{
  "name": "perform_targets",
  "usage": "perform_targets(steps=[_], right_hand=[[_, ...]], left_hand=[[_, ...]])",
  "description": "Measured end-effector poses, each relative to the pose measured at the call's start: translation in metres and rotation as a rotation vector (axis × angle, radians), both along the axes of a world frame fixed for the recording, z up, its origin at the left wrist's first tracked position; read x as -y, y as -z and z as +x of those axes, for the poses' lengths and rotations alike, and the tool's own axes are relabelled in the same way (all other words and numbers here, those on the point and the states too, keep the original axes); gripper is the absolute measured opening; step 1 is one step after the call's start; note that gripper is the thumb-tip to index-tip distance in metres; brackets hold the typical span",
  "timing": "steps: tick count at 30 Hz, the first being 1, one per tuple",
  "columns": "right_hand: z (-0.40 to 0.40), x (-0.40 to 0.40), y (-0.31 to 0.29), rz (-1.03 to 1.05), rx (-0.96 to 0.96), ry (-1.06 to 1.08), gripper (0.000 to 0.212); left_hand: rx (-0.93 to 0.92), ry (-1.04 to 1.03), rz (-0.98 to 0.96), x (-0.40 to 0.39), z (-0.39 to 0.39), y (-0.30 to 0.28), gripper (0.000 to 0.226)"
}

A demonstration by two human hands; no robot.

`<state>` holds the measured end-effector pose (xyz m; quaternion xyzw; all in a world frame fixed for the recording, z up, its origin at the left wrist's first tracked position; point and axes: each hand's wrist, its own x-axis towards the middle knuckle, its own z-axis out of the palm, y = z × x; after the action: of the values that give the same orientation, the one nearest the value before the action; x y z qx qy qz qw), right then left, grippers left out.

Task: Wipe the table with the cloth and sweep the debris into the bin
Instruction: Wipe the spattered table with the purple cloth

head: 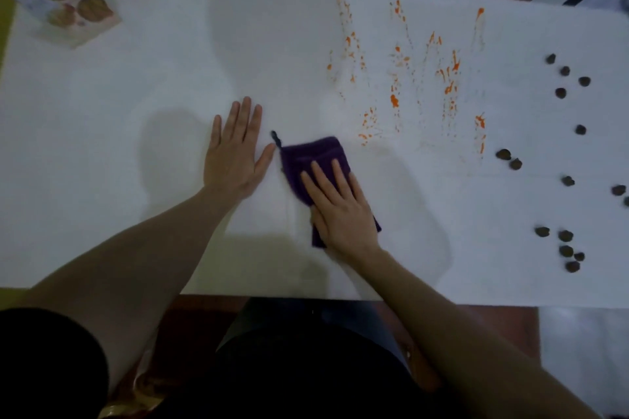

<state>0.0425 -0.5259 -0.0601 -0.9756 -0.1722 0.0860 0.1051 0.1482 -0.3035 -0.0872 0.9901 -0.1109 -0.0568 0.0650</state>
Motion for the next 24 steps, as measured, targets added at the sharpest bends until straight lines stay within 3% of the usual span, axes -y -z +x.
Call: perform_targets(steps=[3, 7, 11, 15, 19, 24], right_hand=[[0.063, 0.02, 0.0, -0.022, -0.008, 0.081, 0.058], [0.103, 0.093, -0.001, -0.028, -0.027, 0.425, 0.059], [0.073, 0.146, -0.004, -0.02, -0.018, 0.655, 0.056], [0.018, 0.135, -0.005, -0.006, -0.012, 0.815, 0.057], [-0.02, 0.075, -0.009, 0.018, -0.032, 0.699, 0.059], [-0.001, 0.007, -0.006, 0.035, -0.025, 0.125, 0.058]], left_hand=[[0.016, 0.006, -0.007, 0.0, -0.001, 0.001, 0.07], [0.022, 0.005, -0.03, 0.0, 0.0, 0.001, 0.07], [0.022, 0.01, -0.019, -0.001, 0.0, 0.0, 0.07], [-0.001, 0.007, -0.007, 0.0, 0.001, -0.002, 0.071], [-0.01, 0.008, -0.019, -0.001, 0.002, -0.004, 0.071], [-0.003, -0.036, -0.055, 0.015, 0.004, -0.01, 0.064]])
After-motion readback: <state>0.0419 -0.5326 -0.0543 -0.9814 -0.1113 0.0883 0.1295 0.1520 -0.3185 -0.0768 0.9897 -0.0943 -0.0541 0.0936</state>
